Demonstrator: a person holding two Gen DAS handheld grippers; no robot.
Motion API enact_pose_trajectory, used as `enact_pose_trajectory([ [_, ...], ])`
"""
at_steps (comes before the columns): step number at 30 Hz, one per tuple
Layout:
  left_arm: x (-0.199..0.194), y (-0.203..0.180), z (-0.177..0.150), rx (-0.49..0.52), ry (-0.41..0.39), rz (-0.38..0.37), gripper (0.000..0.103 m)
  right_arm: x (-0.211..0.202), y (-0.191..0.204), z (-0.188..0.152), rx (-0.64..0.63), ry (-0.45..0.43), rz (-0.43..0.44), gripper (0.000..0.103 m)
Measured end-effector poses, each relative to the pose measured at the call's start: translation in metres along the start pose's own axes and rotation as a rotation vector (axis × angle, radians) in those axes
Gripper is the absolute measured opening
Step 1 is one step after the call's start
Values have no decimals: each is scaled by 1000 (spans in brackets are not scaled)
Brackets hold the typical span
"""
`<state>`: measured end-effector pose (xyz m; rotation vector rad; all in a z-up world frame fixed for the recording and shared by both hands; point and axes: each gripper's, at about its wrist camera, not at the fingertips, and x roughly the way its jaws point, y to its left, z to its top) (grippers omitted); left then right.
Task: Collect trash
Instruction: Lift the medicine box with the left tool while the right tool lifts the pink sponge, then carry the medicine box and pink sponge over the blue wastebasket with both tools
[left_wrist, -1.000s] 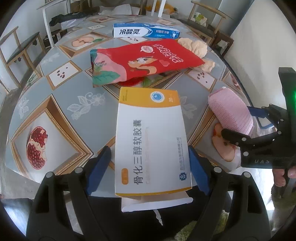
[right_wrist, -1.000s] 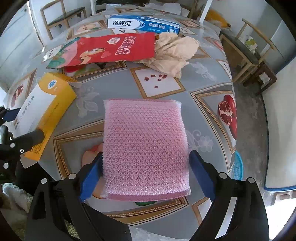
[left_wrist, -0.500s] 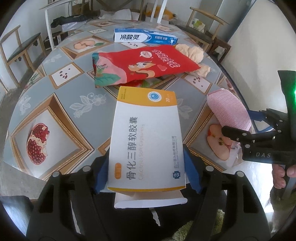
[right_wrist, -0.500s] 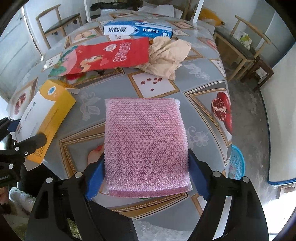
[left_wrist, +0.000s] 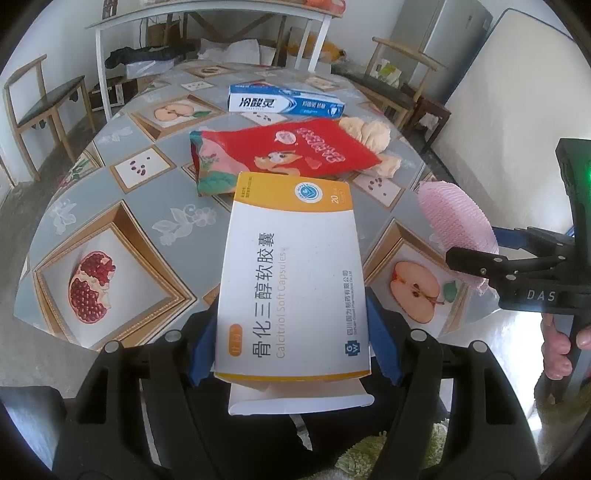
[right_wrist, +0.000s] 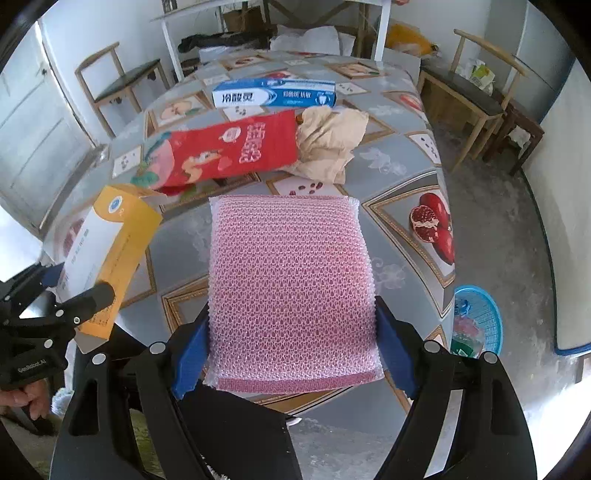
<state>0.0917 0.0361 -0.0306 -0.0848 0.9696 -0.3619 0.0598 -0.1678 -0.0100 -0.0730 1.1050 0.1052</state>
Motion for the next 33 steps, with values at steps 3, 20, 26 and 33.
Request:
enact_pose_trajectory([
  [3, -5, -1, 1, -3, -12, -10, 66, -8, -4, 1, 29, -21, 28, 78],
  [20, -31, -18, 35, -37, -80, -202, 66, -63, -78, -2, 265, -221, 189, 78],
  [26, -33, -63, 67, 69, -93, -301, 66, -100, -152, -36, 465, -310, 75, 78],
  [33, -10, -152, 105, 247, -28, -450, 67, -117, -236, -104, 717, -304, -98, 79],
])
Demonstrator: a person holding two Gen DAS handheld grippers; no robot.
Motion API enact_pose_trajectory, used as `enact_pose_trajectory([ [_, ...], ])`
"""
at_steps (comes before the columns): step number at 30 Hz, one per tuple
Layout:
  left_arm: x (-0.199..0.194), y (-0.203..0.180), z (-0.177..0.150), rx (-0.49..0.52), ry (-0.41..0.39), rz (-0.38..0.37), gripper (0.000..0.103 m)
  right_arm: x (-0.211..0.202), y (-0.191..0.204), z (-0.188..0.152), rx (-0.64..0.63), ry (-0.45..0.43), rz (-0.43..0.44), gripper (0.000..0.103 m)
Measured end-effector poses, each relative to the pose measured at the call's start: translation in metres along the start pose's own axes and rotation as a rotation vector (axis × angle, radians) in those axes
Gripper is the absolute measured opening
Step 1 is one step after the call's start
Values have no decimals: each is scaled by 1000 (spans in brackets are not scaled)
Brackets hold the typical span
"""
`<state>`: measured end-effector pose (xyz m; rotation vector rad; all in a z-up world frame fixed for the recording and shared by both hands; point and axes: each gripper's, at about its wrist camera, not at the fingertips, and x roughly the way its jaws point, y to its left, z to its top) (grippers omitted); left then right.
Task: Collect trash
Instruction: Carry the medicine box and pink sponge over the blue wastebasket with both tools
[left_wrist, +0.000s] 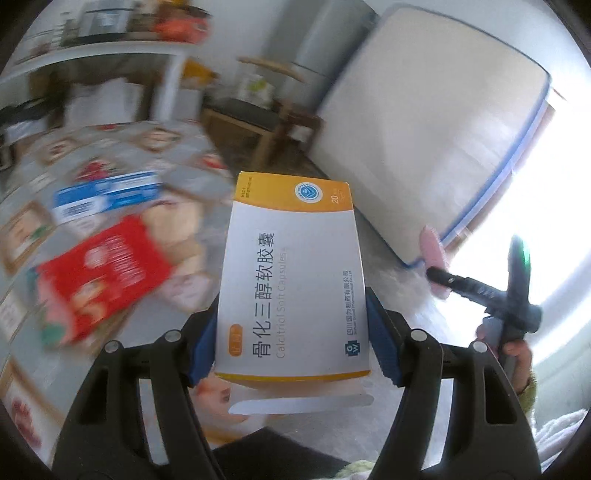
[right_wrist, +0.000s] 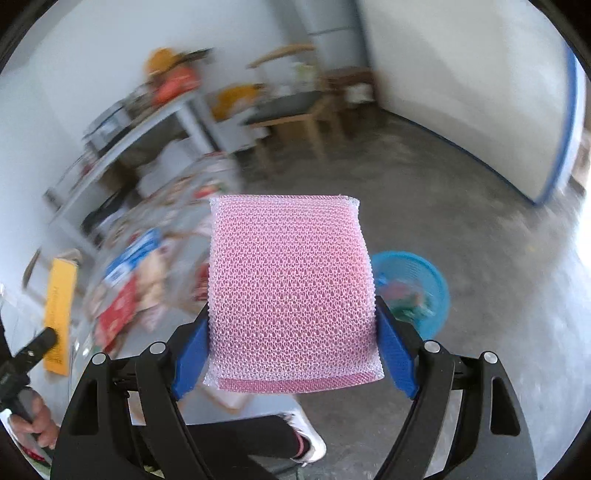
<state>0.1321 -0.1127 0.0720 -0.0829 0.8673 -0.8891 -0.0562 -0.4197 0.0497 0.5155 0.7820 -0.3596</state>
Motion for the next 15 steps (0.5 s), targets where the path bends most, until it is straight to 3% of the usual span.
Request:
enact_pose_trajectory([
  [3, 40, -26, 16, 50, 73, -45, 67, 12, -45, -8, 107, 29, -49, 79],
  [9, 134, -66, 30, 66, 267, -111, 67, 60, -95, -32, 223, 124, -74, 79],
  [15, 239, -91, 31, 57, 449, -72, 67, 122, -137, -50, 332, 224, -49, 79],
])
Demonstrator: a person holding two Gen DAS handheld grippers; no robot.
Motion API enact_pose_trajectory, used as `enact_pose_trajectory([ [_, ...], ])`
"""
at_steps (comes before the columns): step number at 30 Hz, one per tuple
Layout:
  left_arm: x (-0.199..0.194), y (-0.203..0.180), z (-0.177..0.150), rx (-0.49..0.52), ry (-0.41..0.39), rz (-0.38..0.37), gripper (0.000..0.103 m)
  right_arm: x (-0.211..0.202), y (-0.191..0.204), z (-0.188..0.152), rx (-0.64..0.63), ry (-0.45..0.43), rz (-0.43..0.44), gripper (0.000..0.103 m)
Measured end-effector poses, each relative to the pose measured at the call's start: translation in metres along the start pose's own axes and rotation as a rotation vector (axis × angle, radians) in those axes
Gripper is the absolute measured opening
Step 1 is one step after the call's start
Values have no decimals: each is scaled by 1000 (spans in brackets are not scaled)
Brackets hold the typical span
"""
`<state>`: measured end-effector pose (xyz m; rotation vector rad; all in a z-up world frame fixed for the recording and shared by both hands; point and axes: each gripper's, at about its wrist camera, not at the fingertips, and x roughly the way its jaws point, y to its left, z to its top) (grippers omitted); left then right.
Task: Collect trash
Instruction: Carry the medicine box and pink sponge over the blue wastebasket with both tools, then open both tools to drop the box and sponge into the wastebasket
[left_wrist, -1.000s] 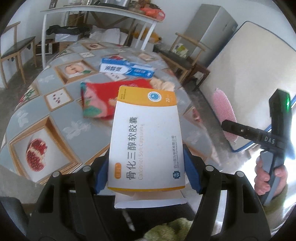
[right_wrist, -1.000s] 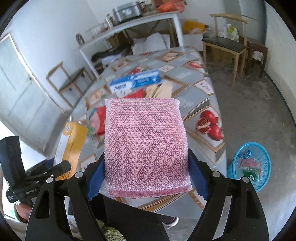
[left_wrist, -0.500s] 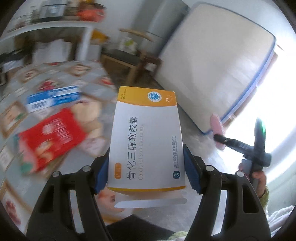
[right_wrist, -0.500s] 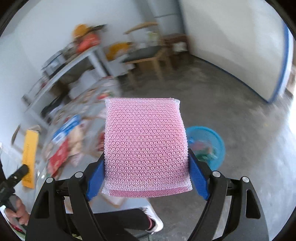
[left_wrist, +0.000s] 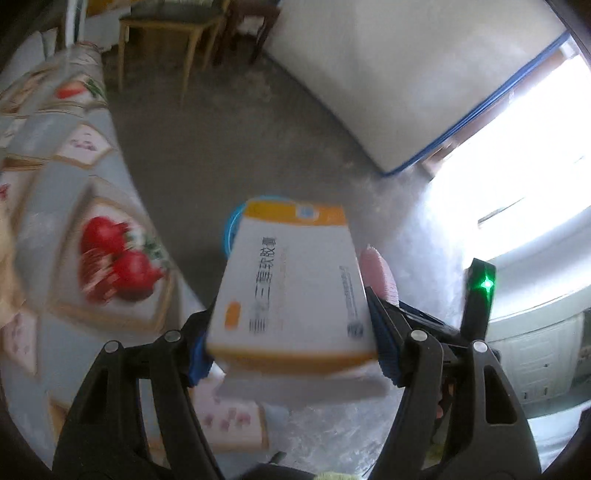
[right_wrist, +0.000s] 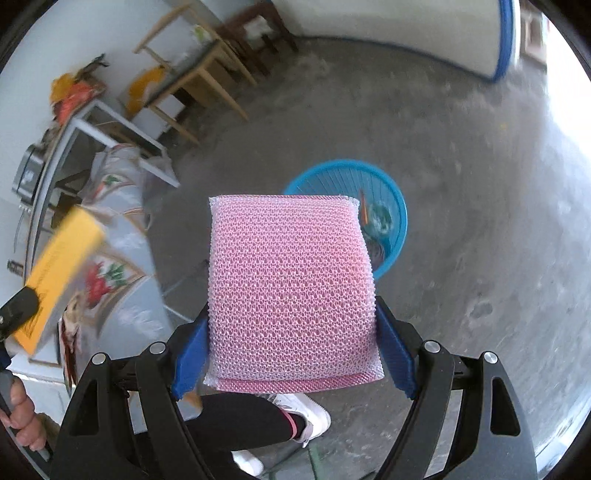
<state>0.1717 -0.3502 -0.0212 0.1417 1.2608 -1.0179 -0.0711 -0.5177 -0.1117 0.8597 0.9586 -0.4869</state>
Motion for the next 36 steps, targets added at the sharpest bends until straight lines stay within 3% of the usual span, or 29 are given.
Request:
enact_pose_trajectory([
  [6, 92, -7, 45, -16, 118, 38, 67, 58, -28, 15, 66, 64, -20, 79],
  [10, 142, -12, 75, -54, 119, 22, 67, 87, -44, 27, 114, 72, -18, 79],
  [12, 164, -11, 86, -68, 98, 32, 86, 103, -52, 33, 122, 74, -23, 79],
  [16, 183, -8, 85, -117, 112, 44, 87, 140, -63, 45, 101, 112, -56, 79],
  [20, 157, 0, 76, -145, 93, -5, 87, 173, -65, 52, 59, 140, -98, 80],
  [24, 106, -3, 58, -119, 46, -32, 87, 194, -65, 60, 35, 143, -116, 80],
  [30, 2, -9, 19, -15, -83, -20, 87, 212, -50, 69, -37, 122, -141, 85],
  [36, -77, 21, -36, -60, -206, -13, 89, 217, -45, 76, -66, 124, -173, 85],
])
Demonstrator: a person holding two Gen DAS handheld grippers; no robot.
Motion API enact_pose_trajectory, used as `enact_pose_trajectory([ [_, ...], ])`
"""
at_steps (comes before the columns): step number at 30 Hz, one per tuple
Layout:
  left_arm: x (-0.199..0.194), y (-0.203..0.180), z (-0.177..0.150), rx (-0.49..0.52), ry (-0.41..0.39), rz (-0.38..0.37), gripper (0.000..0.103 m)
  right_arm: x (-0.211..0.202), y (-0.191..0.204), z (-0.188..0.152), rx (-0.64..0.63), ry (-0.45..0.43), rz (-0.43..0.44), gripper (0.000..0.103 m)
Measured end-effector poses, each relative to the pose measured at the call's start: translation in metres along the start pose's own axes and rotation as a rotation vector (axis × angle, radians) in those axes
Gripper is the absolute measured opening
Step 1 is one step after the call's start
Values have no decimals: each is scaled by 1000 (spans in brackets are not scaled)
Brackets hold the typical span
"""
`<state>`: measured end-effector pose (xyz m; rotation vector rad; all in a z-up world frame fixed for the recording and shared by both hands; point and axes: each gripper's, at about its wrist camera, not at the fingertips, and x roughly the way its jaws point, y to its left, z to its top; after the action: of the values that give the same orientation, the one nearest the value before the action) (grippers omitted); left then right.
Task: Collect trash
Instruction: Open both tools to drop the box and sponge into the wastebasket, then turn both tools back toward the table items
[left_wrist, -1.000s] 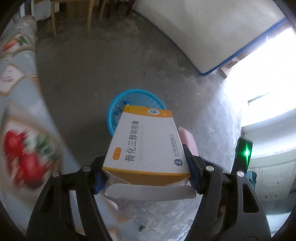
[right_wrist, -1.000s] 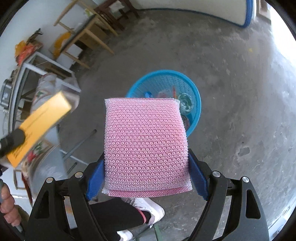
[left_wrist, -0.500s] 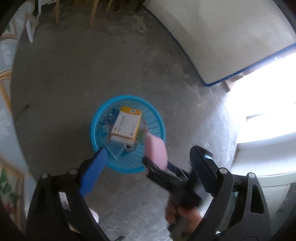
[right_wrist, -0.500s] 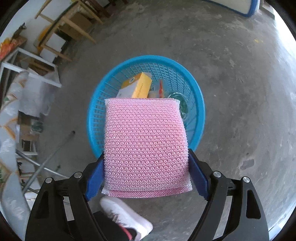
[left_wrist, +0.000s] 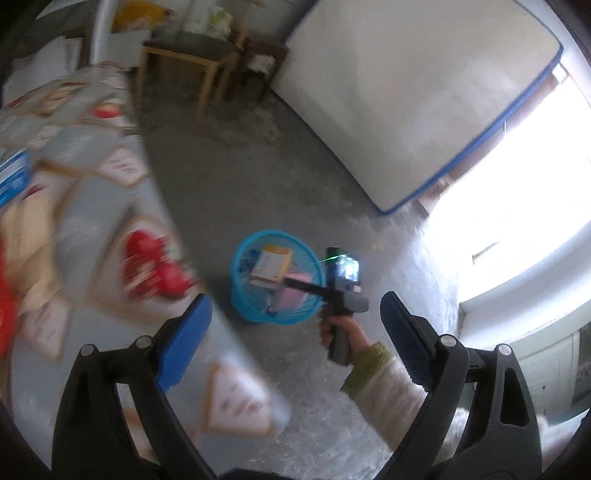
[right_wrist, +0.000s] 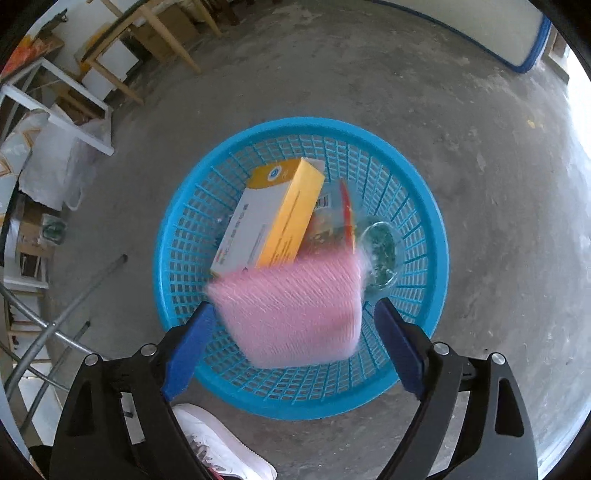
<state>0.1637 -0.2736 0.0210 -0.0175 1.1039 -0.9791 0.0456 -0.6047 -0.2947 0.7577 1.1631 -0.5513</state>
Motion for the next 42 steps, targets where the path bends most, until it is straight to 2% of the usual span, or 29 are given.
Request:
enact_pose_trajectory([
  [3, -32, 21, -25, -21, -52, 64, 89, -11, -2, -1, 1, -25, 0, 85],
  [7, -74, 49, -56, -77, -122, 121, 89, -29, -6, -5, -15, -61, -44, 85],
  [12, -113, 81, -83, -126, -187, 165, 89, -53, -11, -22, -4, -88, -34, 85],
  [15, -131, 93, -100, -120, -219, 220, 89, -70, -9, -36, 12, -105, -14, 85],
  [22, -151, 122, -137, -167, -233, 296, 89, -156, 24, -73, -58, -220, 47, 85],
  [28, -174, 150, -165, -227, -272, 348, 89, -244, 97, -88, -226, -328, 163, 85],
  [32, -187, 165, -175, -255, -306, 372, 89, -278, 162, -97, -352, -341, 279, 86],
  [36, -197, 173, -182, -242, -345, 402, 89, -282, 233, -113, -477, -271, 384, 86],
  [39, -199, 177, -184, -196, -374, 465, 89, -272, 275, -129, -534, -212, 444, 86],
  [41, -200, 180, -185, -191, -385, 482, 89, -262, 305, -138, -551, -151, 481, 86],
  [42, -201, 183, -185, -201, -393, 475, 89, -256, 322, -143, -551, -93, 524, 85],
])
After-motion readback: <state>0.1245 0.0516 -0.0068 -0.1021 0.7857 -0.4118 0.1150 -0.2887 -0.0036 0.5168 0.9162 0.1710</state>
